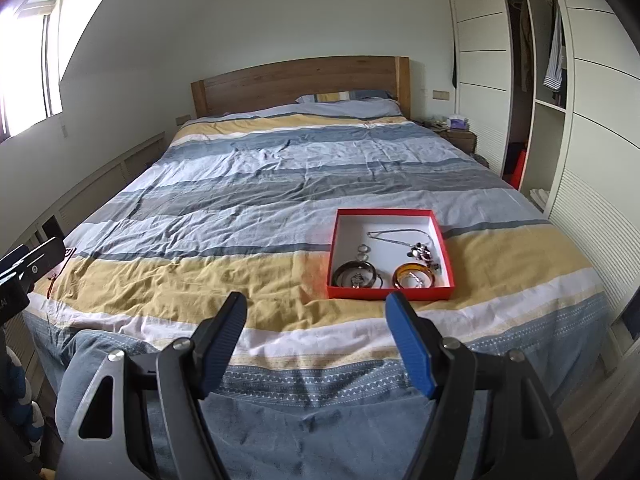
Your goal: Organize jewelry
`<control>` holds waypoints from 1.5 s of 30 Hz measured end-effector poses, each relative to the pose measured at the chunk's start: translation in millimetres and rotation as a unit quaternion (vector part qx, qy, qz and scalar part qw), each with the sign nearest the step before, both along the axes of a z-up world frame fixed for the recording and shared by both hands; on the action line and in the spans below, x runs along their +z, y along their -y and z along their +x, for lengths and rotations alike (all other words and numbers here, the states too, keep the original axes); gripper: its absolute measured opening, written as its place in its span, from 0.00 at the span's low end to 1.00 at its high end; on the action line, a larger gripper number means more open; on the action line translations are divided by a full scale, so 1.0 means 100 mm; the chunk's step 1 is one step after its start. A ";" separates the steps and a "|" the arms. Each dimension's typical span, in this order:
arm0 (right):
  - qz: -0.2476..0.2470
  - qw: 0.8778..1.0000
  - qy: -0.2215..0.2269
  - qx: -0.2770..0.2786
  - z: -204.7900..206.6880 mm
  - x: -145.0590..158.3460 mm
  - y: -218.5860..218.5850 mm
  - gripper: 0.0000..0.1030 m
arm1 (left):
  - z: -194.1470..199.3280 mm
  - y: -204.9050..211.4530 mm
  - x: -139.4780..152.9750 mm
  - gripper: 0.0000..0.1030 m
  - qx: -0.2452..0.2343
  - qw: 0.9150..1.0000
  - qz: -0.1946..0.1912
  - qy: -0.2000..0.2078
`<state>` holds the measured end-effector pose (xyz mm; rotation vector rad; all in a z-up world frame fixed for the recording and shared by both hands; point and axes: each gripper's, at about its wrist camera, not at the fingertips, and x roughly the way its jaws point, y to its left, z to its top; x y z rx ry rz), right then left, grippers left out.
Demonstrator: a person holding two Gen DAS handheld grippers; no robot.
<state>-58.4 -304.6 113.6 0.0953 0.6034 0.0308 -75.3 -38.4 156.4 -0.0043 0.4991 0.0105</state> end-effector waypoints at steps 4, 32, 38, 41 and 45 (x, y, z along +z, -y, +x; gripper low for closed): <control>-0.002 1.000 0.000 -0.007 0.00 -0.01 0.03 0.68 | 0.02 0.01 -0.04 0.99 -0.004 1.000 0.003 -0.004; -0.008 0.997 -0.077 -0.007 0.40 -0.60 -0.06 0.68 | 0.46 -0.04 -0.72 1.00 -0.007 0.995 0.012 -0.102; -0.010 0.995 -0.095 -0.005 0.50 -0.73 -0.08 0.68 | 0.57 -0.05 -0.88 0.99 -0.011 0.992 0.010 -0.125; -0.010 0.994 -0.105 -0.005 0.54 -0.81 -0.08 0.68 | 0.61 -0.05 -0.94 0.99 -0.018 0.990 0.008 -0.137; -0.010 0.993 -0.114 -0.006 0.59 -0.87 -0.07 0.68 | 0.69 -0.03 -1.03 1.00 -0.024 0.988 0.010 -0.149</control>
